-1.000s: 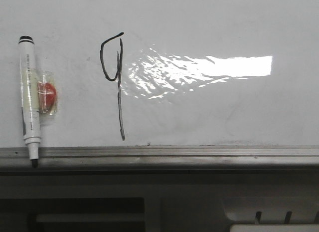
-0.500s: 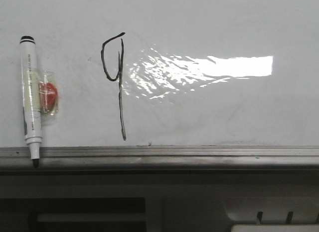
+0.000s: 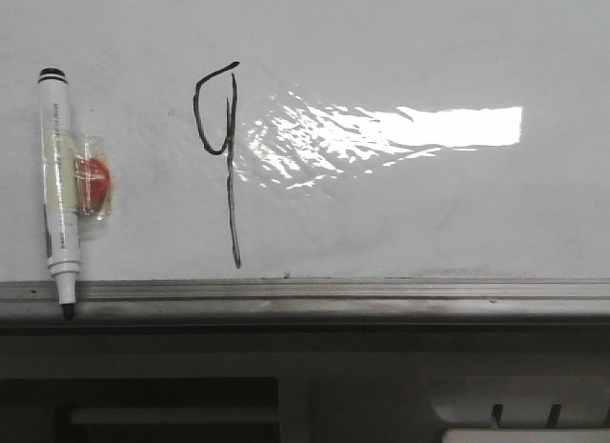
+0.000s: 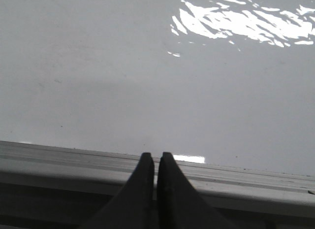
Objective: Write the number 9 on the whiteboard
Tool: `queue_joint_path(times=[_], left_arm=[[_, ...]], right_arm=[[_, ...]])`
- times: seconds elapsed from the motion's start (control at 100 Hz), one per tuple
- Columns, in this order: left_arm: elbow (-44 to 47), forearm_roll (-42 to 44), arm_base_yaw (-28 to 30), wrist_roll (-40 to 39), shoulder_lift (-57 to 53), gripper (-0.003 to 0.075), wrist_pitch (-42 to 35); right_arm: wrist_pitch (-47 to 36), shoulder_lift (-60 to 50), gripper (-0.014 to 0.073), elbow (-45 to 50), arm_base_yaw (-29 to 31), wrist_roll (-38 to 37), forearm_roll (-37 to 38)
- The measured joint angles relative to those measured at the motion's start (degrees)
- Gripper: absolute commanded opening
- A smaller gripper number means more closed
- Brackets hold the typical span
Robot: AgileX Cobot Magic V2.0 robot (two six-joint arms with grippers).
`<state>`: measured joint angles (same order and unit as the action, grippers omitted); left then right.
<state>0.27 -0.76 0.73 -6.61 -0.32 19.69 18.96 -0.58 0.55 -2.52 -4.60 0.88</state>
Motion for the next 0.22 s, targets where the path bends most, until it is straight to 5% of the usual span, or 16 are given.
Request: queue_joint_path(times=[0.22], left_arm=[[0.0,0.0,0.0,0.0,0.0,-0.002,0.0]], right_arm=[[0.0,0.0,-0.0071,0.0,0.0,0.0,0.0]])
